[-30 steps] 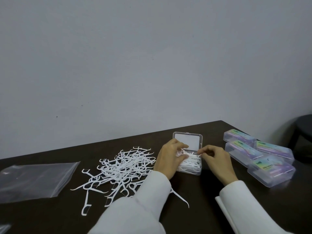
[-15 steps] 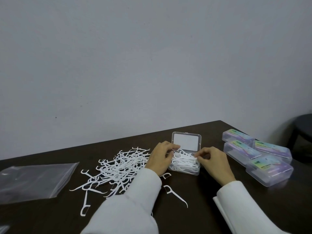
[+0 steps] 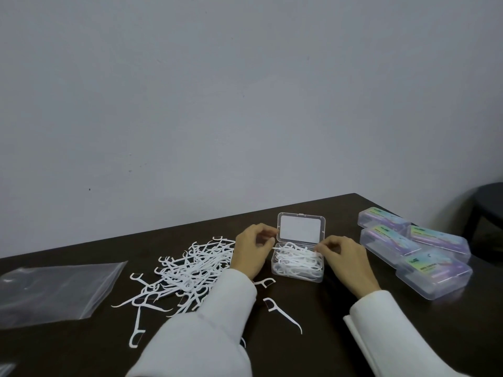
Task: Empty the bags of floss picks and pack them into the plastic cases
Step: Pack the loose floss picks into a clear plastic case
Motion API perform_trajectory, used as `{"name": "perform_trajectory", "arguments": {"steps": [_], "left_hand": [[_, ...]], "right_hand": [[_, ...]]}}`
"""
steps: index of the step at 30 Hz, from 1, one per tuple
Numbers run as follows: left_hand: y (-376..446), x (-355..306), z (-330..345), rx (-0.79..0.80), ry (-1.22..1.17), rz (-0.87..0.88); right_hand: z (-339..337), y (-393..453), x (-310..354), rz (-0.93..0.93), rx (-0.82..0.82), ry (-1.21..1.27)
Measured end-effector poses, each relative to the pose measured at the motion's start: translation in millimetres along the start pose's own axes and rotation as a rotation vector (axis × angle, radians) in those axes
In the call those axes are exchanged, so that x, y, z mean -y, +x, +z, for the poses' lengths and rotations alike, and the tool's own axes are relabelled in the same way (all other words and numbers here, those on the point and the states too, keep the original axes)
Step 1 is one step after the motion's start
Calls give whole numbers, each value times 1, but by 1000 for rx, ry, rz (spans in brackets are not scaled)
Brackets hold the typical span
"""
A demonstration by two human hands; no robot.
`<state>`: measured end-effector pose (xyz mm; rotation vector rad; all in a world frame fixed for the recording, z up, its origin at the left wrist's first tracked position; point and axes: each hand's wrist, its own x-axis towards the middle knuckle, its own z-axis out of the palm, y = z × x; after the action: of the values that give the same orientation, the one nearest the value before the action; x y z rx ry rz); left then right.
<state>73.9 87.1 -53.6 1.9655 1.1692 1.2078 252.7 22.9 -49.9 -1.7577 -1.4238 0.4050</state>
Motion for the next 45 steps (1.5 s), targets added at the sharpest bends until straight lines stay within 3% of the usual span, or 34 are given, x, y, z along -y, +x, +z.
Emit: {"name": "perform_trajectory", "arguments": {"steps": [6, 17, 22, 26, 30, 37, 45], "left_hand": [[0, 0, -1, -16, -53, -120], [-6, -13, 7, -72, -204, -78], [-6, -12, 7, -83, -129, -19], [-7, -6, 11, 18, 190, 154], [-9, -2, 12, 90, 362, 187], [-10, -3, 10, 71, 193, 143], [-9, 0, 10, 23, 196, 125]], "right_hand": [[3, -1, 1, -8, 22, -8], [3, -2, 3, -22, 35, 4], [4, -3, 2, -27, 36, -14], [1, -3, 2, -20, 26, 21], [2, -4, 3, -4, 46, 15], [2, -4, 4, 42, 50, 79], [-6, -1, 4, 64, 163, 142]]}}
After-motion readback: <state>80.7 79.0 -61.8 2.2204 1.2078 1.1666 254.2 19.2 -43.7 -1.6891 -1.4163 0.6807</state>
